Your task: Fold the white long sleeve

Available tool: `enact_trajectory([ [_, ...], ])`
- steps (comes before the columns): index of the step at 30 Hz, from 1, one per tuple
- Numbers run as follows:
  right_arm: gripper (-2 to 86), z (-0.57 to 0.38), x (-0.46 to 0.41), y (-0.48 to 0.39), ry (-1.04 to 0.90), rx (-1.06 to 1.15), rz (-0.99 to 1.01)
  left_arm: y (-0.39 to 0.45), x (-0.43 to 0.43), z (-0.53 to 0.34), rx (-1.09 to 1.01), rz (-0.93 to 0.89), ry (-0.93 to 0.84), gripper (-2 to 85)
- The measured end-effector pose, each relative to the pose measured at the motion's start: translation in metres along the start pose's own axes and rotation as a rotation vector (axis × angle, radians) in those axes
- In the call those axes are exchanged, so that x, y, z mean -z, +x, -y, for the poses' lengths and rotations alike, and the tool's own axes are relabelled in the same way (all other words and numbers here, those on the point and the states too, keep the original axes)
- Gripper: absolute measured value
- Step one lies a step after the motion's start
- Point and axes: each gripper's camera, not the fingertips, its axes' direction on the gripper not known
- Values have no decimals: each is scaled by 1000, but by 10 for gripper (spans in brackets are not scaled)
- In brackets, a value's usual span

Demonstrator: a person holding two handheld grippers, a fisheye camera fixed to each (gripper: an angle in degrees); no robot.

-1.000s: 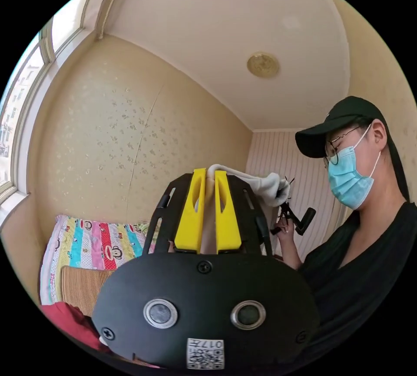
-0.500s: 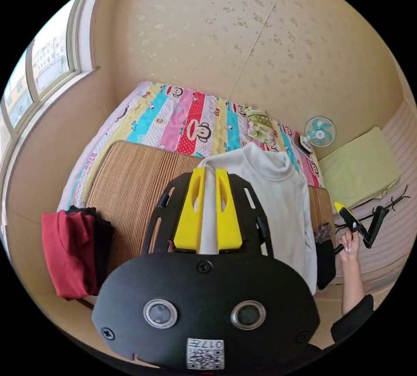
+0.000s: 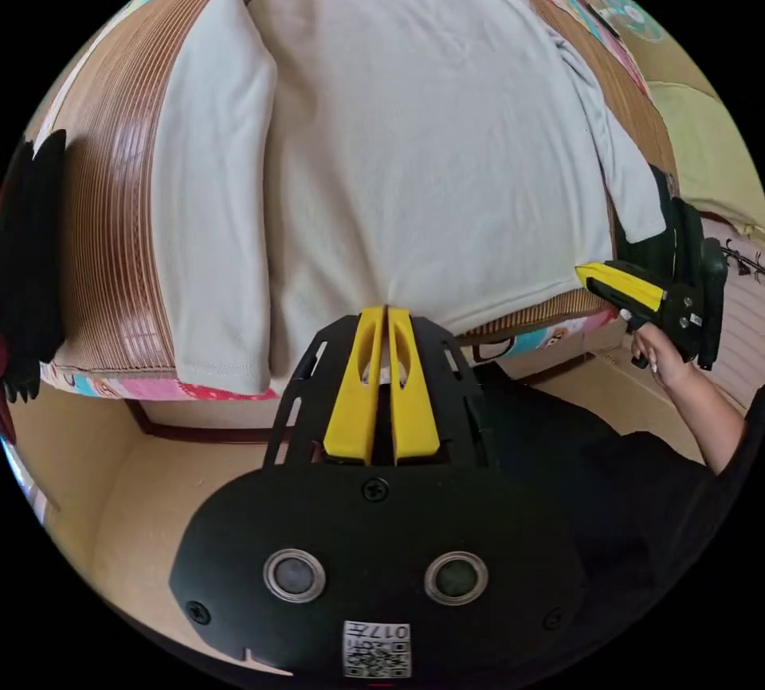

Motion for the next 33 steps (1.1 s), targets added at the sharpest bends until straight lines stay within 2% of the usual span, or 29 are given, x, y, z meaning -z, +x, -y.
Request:
enact_trajectory([
  [3,5,-2,7,5,-63,-24,30,-50,26,-31,274,-209,129,52],
  [5,4,4,17,23,-52,-97,107,-109,36,-70,690,-350,252,90],
  [8,4,17,23,52,-44,-235,259,-156,19,-106,1055,-584,342,130],
  [11,3,31,22,75,-27,-331,424,-174,-7,-103,1202,-620,263,161],
  [15,3,47,17,84,-38,-372,480,-189,-35,-96,1251,-753,224,131],
  [17,2,55,10,82,-75,-346,464,-200,-28,-102,1289,-807,205,42],
  [18,2,56,8,81,-83,-338,455,-202,-20,-105,1288,-800,223,39],
  [19,2,58,5,78,-97,-319,434,-207,7,-115,1233,-787,401,33],
  [20,2,59,1,75,-112,-302,415,-211,42,-127,1146,-711,594,32],
  [23,2,59,-5,74,-103,-292,393,-230,104,-156,1062,-471,751,40],
  [24,2,58,-6,75,-104,-297,394,-236,108,-162,1063,-446,776,44],
  [26,3,58,-10,81,-116,-321,413,-263,93,-193,1233,-342,800,75],
  [27,3,57,-11,82,-119,-324,418,-269,83,-200,1287,-346,793,94],
  [28,3,56,-13,85,-124,-321,426,-284,57,-210,1363,-437,766,132],
  [29,3,55,-14,86,-129,-310,431,-297,27,-214,1391,-603,753,149],
  [31,3,54,-15,88,-134,-283,432,-305,-9,-212,1368,-795,809,155],
  [33,3,52,-17,89,-137,-250,435,-304,-26,-204,1342,-869,880,147],
])
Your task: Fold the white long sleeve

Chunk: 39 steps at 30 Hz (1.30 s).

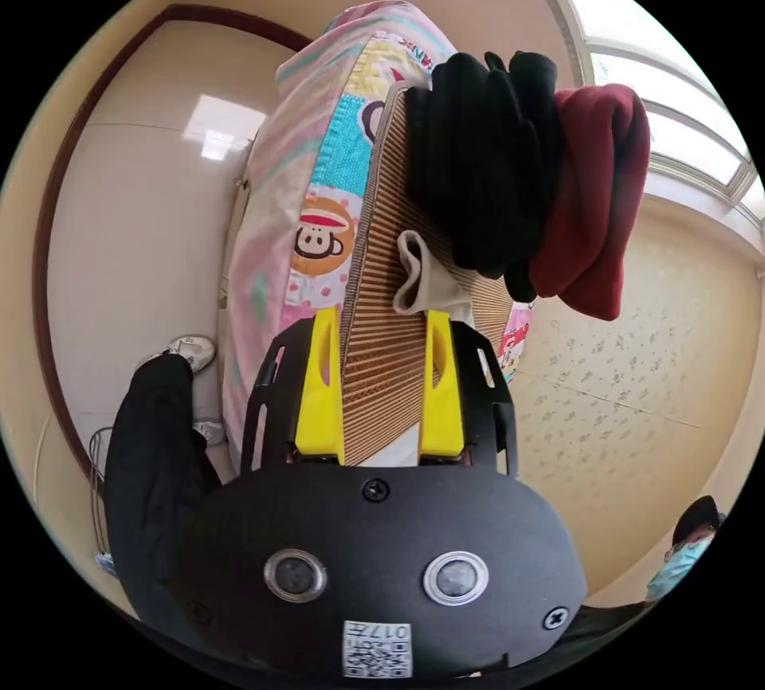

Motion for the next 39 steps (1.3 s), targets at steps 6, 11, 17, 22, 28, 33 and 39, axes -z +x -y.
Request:
enact_trajectory([
  [6,2,-6,-6,19,-25,43,68,29,-63,-10,-208,16,-99,132],
  [11,3,-18,-13,39,-27,44,156,6,-47,6,-37,-16,123,152],
  [17,11,-37,-18,44,-18,27,177,-22,-41,48,36,-34,-93,40],
  [22,52,-68,27,-64,224,475,-125,23,1,5,-69,-262,-194,39],
  [28,145,-77,41,-219,619,793,-30,84,37,-101,-91,-466,-252,41],
  [33,145,-56,73,-292,905,789,229,107,16,-164,59,-638,-418,50],
  [39,41,-33,178,-238,1174,757,278,193,43,-221,-557,-771,-626,75],
])
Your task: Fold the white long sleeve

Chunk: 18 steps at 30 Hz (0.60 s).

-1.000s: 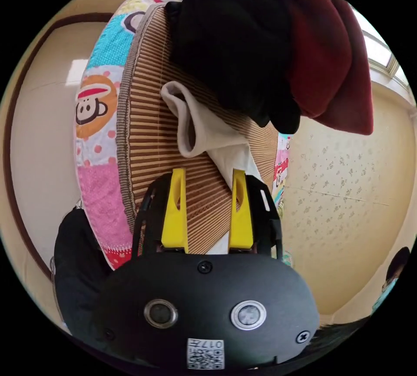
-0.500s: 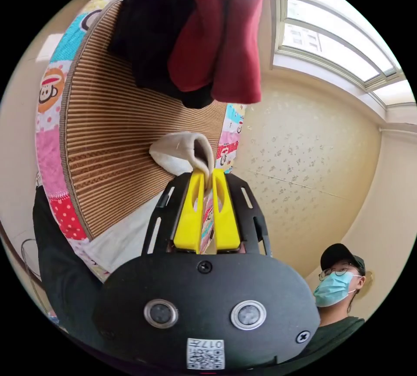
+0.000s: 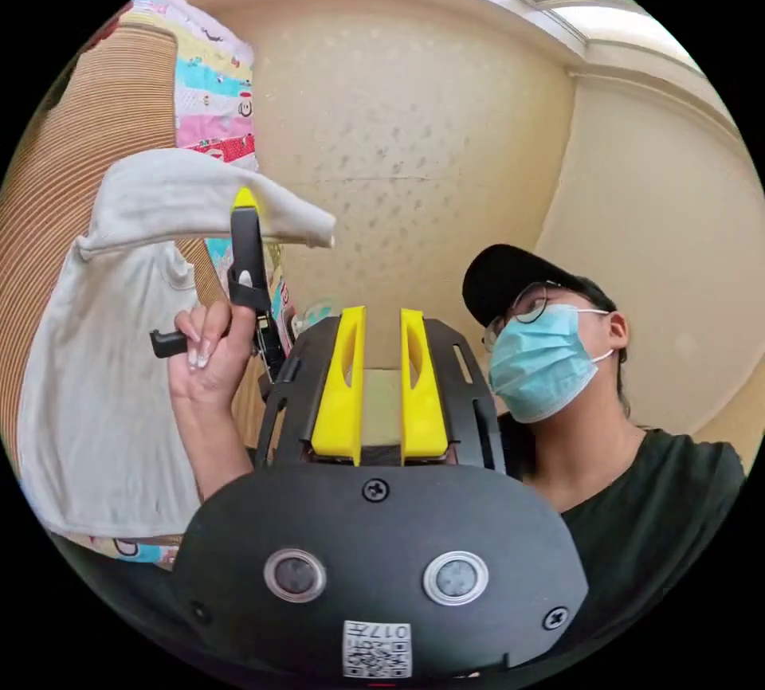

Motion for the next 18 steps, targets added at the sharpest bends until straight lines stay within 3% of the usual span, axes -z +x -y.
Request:
enact_trajectory([
  [4,45,-10,48,117,-80,-38,-110,-16,-19,-33,-73,299,-107,73],
  [6,50,-48,45,181,-259,-191,-263,-52,-24,-46,-36,426,-144,73],
  [8,57,-123,42,264,-561,-600,-443,-111,-33,-61,10,673,-248,73],
  [9,58,-139,49,272,-593,-666,-460,-125,-34,-65,31,746,-274,74],
  [12,72,-160,107,238,-513,-627,-496,-171,-26,-78,94,946,-321,80],
  [18,95,-183,219,138,-563,-590,-932,-173,-26,-80,-15,1230,-366,109],
])
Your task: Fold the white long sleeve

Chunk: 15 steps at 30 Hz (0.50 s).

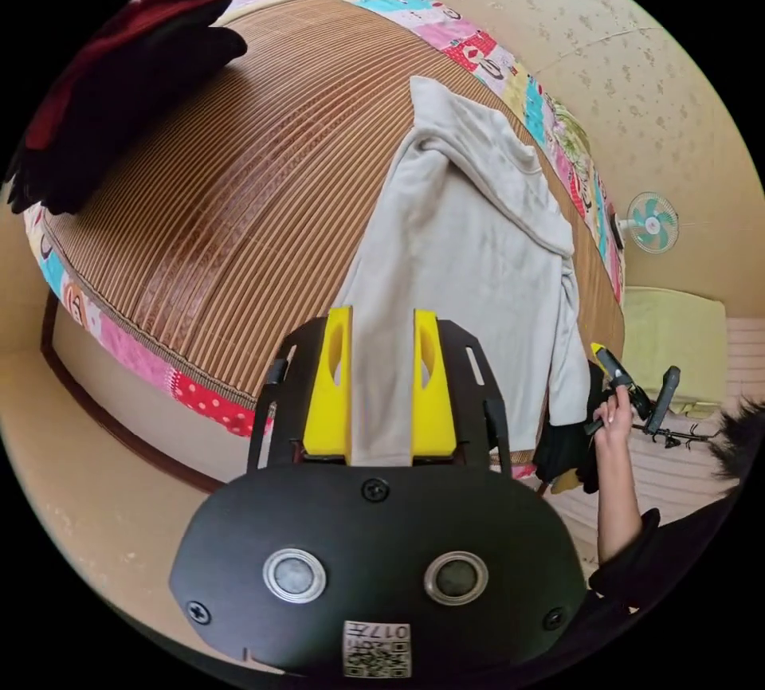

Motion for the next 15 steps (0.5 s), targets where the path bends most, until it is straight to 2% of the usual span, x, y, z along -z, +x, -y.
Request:
enact_trajectory([
  [2,102,-26,-14,25,-164,-40,-142,1,-22,4,-2,56,-122,86],
  [4,95,-39,-30,35,-290,-11,-95,1,-39,5,-5,59,-205,59],
  [5,65,-39,-21,38,-303,-6,-64,2,-39,6,-15,55,-202,47],
  [9,35,-13,52,54,-209,-50,10,-4,-20,17,24,-36,-192,32],
  [11,32,9,90,80,-146,-68,-21,-6,2,20,41,-31,-131,31],
  [15,39,41,107,133,-27,-111,-158,-7,21,27,59,46,-72,37],
])
